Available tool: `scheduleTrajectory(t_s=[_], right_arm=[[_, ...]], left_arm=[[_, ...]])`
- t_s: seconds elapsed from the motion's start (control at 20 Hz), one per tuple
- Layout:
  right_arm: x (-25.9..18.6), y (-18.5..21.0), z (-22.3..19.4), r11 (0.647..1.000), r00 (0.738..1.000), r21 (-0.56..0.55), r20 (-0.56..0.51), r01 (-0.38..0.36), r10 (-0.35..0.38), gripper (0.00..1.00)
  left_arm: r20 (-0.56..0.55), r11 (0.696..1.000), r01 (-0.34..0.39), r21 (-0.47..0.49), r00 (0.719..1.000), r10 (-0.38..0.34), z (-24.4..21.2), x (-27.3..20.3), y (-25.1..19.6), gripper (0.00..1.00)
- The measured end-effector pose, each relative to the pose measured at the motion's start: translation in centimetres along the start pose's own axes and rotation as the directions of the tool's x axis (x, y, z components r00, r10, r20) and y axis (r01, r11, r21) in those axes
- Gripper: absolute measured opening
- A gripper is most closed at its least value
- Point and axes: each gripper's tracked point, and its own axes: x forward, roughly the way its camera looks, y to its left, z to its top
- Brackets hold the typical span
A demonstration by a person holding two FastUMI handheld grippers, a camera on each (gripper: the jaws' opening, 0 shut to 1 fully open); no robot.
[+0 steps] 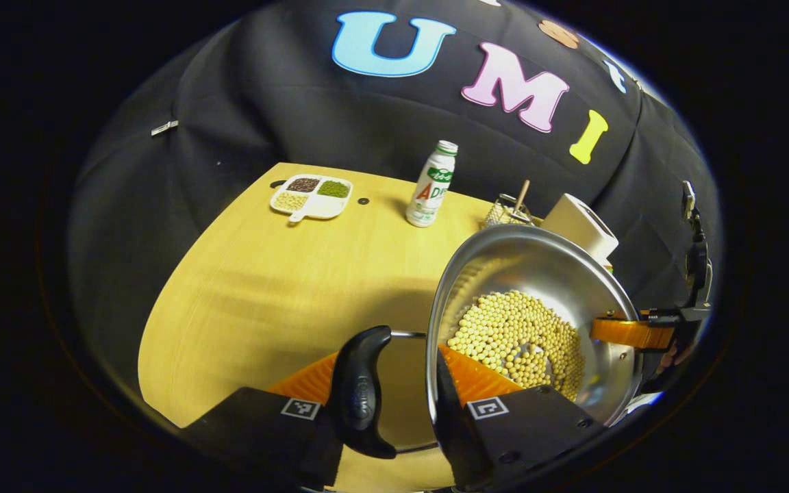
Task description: First push the handle of the pot to place it horizontally, then grasp the pot with both hands and set it on the induction cooktop.
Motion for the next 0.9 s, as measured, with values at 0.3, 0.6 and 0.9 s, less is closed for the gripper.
scheduleTrajectory(t_s=[0.3, 0.6, 0.9], right_arm=[[-1.7, -5.4, 1.1, 1.0, 1.0, 0.01, 0.019, 0.008, -0.008, 0.61], [-2.4, -11.2, 1.2, 0.998, 0.999, 0.053, 0.021, 0.027, -0.028, 0.61], [-2.4, -17.2, 0.9, 0.994, 0.998, 0.088, 0.01, 0.061, -0.062, 0.61]], left_arm=[[0.017, 1.0, 0.018, 0.01, 1.0, -0.018, 0.7, 0.9, -5.8, 0.63], [0.016, 0.998, 0.039, 0.045, 0.999, -0.04, 1.1, 2.9, -11.6, 0.63], [-0.011, 0.996, 0.065, 0.065, 0.998, -0.065, 0.6, 5.9, -16.9, 0.63]])
